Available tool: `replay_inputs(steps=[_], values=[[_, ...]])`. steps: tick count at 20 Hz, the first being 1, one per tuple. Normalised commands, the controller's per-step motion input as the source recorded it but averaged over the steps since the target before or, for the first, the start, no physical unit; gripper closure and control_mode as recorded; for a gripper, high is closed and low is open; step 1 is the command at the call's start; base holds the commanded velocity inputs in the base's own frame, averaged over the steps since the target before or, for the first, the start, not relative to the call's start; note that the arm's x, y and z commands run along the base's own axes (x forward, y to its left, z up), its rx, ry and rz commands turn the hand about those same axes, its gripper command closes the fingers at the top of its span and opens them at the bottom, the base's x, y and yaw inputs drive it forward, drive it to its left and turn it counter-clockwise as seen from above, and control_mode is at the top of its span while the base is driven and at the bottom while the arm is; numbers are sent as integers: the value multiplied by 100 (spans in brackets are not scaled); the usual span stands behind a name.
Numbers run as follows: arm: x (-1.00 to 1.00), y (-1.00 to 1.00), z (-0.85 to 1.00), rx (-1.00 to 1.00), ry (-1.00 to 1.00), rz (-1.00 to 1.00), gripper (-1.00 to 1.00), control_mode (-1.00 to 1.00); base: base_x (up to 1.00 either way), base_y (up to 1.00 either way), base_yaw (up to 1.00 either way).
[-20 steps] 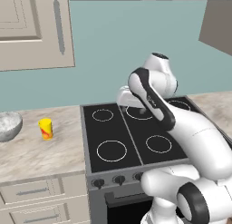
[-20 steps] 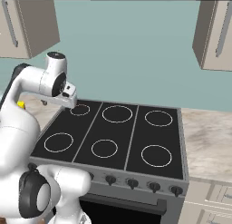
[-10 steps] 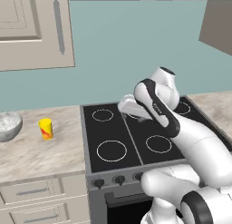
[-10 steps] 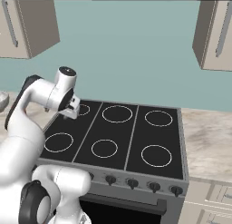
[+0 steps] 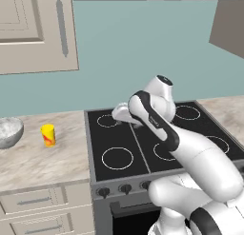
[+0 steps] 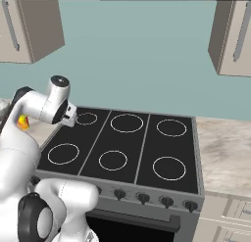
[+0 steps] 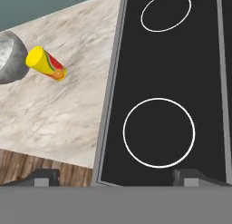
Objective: Pick the cup and bowl from the counter and place them on the counter next to the sink.
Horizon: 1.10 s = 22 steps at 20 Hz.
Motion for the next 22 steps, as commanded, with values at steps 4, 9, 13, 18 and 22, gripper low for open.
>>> replay_inputs(steps=[4,9,13,18,22], values=[[5,50,-4,0,0,-5,-100,-100,0,0,0],[1,47,-1,0,-3,-5,-100,-100,0,0,0],[2,23,0,0,-2,-3,-100,-100,0,0,0],[27,35,3,-1,2,-3,-100,-100,0,0,0],[24,32,0,0,0,-4,-100,-100,0,0,0]])
